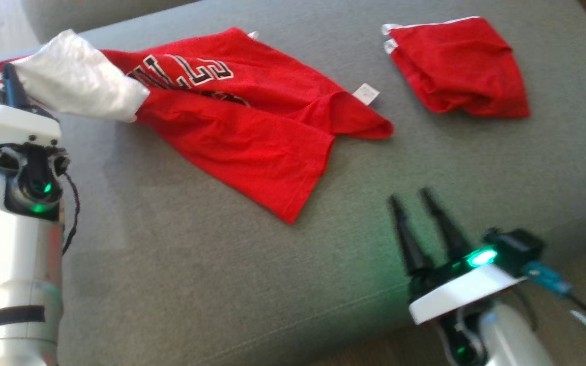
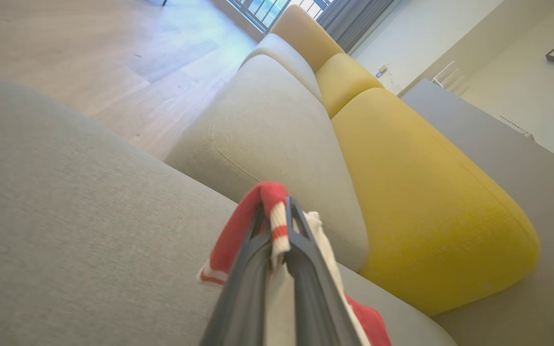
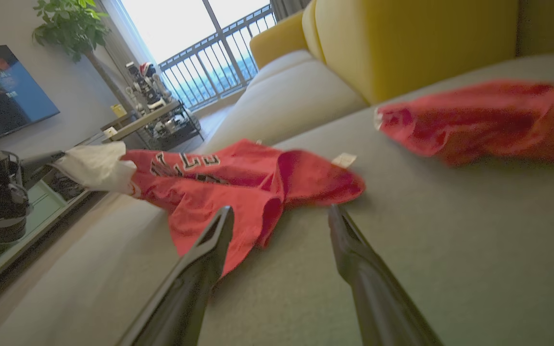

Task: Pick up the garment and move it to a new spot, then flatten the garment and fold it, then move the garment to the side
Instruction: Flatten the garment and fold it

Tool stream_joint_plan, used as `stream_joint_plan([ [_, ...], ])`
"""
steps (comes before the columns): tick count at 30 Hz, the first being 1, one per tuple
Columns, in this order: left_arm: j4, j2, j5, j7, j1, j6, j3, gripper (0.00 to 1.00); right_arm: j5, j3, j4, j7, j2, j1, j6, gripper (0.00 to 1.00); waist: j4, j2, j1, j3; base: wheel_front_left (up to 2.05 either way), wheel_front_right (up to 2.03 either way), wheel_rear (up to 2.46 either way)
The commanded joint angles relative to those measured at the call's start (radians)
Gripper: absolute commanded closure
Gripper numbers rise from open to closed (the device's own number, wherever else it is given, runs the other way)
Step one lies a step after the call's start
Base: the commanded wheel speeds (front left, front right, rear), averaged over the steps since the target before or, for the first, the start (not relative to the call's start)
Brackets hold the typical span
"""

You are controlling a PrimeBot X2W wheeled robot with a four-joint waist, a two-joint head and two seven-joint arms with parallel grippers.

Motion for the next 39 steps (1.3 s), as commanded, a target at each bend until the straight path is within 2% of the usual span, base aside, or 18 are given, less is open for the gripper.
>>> stream_joint_plan([
  [1, -0.037, 0.05, 0.006, -0.012, -0.025, -0.012, 0.028, 1.0, 0.035, 0.052, -0.002, -0.01, -0.007, -0.048, 0.0, 0.0, 0.026, 0.0, -0.0001, 0.021, 0.0, 0.0, 0.0],
  [2, -0.038, 0.058, 0.012, -0.018, -0.02, -0.016, 0.026, 1.0, 0.054, 0.073, 0.022, -0.01, -0.007, -0.067, 0.0, 0.0, 0.036, 0.0, -0.0001, 0.028, 0.0, 0.0, 0.0],
  [3, -0.035, 0.063, 0.015, -0.02, -0.015, -0.018, 0.025, 0.73, 0.068, 0.088, 0.045, -0.01, -0.007, -0.089, 0.0, 0.0, 0.047, 0.0, -0.0001, 0.035, 0.0, 0.0, 0.0],
  [4, -0.034, 0.069, 0.025, -0.027, -0.012, -0.021, 0.019, 0.0, 0.077, 0.101, 0.067, -0.01, -0.007, -0.112, 0.0, 0.0, 0.058, 0.0, -0.0001, 0.042, 0.0, 0.0, 0.0],
  [10, -0.058, 0.078, 0.107, -0.082, 0.006, -0.037, -0.033, 0.0, 0.139, 0.139, 0.189, -0.01, -0.007, -0.222, 0.0, 0.0, 0.119, 0.0, -0.0001, 0.07, 0.0, 0.0, 0.0],
  [15, -0.162, 0.064, 0.221, -0.115, 0.086, -0.035, -0.069, 0.0, 0.197, 0.148, 0.308, -0.01, -0.007, -0.302, 0.0, 0.0, 0.179, 0.0, -0.0001, 0.089, 0.0, 0.0, 0.0],
  [22, -0.462, -0.032, 0.42, -0.117, 0.322, -0.009, -0.032, 0.0, 0.203, 0.107, 0.391, -0.01, -0.007, -0.342, 0.0, 0.0, 0.242, 0.0, -0.0001, 0.092, 0.0, 0.0, 0.0],
  [26, -0.567, -0.09, 0.507, -0.117, 0.444, -0.018, -0.039, 0.0, 0.2, 0.077, 0.419, -0.01, -0.007, -0.34, 0.0, 0.0, 0.267, 0.0, -0.0001, 0.085, 0.0, 0.0, 0.0],
  [32, -0.622, -0.14, 0.567, -0.117, 0.542, -0.038, -0.055, 0.0, 0.216, 0.036, 0.438, -0.01, -0.007, -0.323, 0.0, 0.0, 0.283, 0.0, -0.0001, 0.071, 0.0, 0.0, 0.0],
  [39, -0.625, -0.159, 0.576, -0.117, 0.569, -0.05, -0.063, 0.0, 0.216, 0.024, 0.414, -0.01, -0.007, -0.291, 0.0, 0.0, 0.281, 0.0, -0.0001, 0.063, 0.0, 0.0, 0.0],
])
